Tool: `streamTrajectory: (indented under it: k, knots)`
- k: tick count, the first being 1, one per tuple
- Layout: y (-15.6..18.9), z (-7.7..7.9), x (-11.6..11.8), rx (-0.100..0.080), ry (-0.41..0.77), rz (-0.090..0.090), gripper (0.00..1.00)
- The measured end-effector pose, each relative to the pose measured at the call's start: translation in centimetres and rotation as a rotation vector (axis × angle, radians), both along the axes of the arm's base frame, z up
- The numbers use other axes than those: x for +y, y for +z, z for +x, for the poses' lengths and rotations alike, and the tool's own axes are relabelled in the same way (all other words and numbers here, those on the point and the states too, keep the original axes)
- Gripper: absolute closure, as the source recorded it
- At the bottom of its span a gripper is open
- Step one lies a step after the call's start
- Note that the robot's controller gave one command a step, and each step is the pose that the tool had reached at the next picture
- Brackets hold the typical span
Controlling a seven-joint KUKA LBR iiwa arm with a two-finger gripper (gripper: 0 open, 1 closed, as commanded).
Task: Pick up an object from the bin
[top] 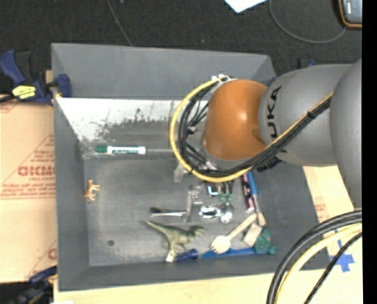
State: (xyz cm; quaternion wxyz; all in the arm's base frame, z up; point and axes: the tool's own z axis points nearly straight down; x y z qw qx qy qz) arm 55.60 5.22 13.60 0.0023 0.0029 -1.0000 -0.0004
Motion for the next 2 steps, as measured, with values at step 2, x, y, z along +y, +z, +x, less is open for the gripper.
streamTrajectory:
  k: [2]
  knots:
    - [-6.5,0.4,-0.1,-0.007,-0.067,0.001,0.0]
